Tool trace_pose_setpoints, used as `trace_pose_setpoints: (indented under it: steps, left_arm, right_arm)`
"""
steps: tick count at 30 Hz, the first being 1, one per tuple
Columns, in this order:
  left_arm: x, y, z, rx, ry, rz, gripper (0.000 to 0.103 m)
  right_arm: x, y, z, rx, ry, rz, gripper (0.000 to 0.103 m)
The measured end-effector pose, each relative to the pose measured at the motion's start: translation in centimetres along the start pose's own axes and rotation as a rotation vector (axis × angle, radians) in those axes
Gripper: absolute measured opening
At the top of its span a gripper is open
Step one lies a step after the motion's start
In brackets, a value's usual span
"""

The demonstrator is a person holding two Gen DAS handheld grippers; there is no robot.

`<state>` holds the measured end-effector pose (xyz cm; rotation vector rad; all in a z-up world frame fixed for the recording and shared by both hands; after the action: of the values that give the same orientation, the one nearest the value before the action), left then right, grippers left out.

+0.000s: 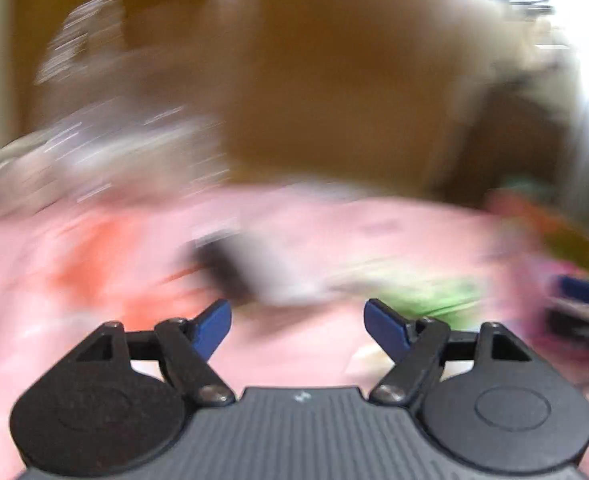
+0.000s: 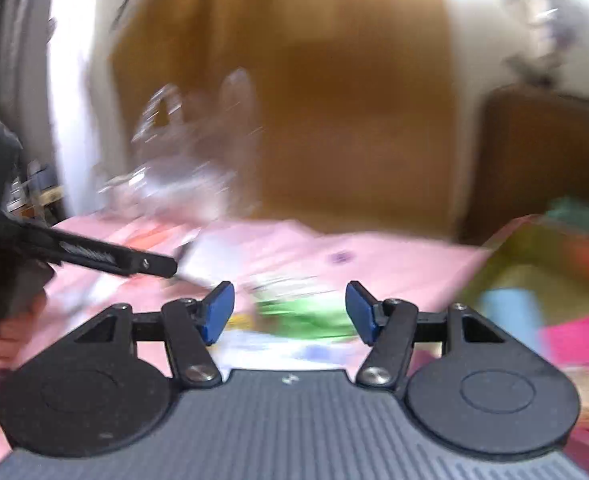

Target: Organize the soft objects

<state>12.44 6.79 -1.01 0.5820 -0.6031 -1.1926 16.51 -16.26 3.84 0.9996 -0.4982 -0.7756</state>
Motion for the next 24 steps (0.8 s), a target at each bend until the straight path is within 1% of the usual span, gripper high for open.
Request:
trace_pose_setpoints:
  steps: [1, 2, 3, 5, 6, 8, 11, 13, 15, 17, 19, 22, 24]
  left_arm:
    - [-2.3, -0.5, -0.6, -0.009, 0.068, 0.034, 0.073]
    - [-4.2, -0.9, -1.0, -0.013, 0.112, 0.064, 0.072]
    - [-6.0, -1.2, -1.3, -0.014, 0.133, 0.095, 0.072]
    - [-7.6, -1.6, -1.4, 0.006, 0.137, 0.136, 0.074]
    - [-7.9, -1.6, -1.5, 0.029, 0.139, 0.137, 0.075]
    - [-7.8, -1.3, -1.6, 0.051, 0.119, 0.145, 0.075]
    - [-7.6, -1.4, -1.5, 0.055, 0.098, 0.153, 0.075]
    - [-7.9, -1.5, -1.5, 0.060, 0.077, 0.172, 0.075]
    - [-8.1, -1.6, -1.5, 0.063, 0.066, 0.178, 0.076]
    - [-8.0, -1.8, -1.4, 0.065, 0.061, 0.179, 0.078]
    - [-8.0, -1.8, -1.4, 0.065, 0.056, 0.180, 0.078]
    - [-8.0, -1.8, -1.4, 0.064, 0.060, 0.182, 0.079]
    - [-8.0, -1.8, -1.4, 0.062, 0.068, 0.181, 0.080]
  right_arm:
    - [-1.2, 0.3, -1.5, -0.027, 0.040, -0.002, 0.064]
    - [-2.6, 0.8, -3.3, -0.056, 0.078, -0.003, 0.064]
    - [-4.3, 1.1, -4.2, -0.076, 0.092, -0.005, 0.064]
    - [-6.7, 2.2, -7.3, -0.144, 0.120, -0.009, 0.064]
    - [-7.4, 2.5, -8.8, -0.175, 0.129, -0.005, 0.064]
    - [-8.9, 2.9, -11.7, -0.237, 0.115, 0.019, 0.065]
    - [-10.1, 2.9, -14.9, -0.306, 0.070, 0.069, 0.067]
    - [-10.3, 2.2, -15.5, -0.326, 0.020, 0.116, 0.068]
    - [-10.2, 2.2, -15.5, -0.323, -0.001, 0.103, 0.063]
    - [-9.5, 2.5, -14.4, -0.294, -0.003, 0.073, 0.041]
    - [-9.8, 3.2, -13.3, -0.254, -0.011, 0.068, 0.031]
    - [-10.0, 3.3, -10.9, -0.232, 0.048, -0.013, 0.028]
    - [-10.6, 2.8, -8.8, -0.217, 0.116, -0.086, 0.028]
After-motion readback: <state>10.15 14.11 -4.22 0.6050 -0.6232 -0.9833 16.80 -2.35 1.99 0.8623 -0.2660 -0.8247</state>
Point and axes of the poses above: each gripper's, at about its wrist camera, not at the fingertips, and z roughly against the way its jaws point, x to its right, y to its top, the point moved 7 cm from there along -z, roughly the way its jaws point, and after that the axes turned 7 degrees about -x, right-handed, at the moved point
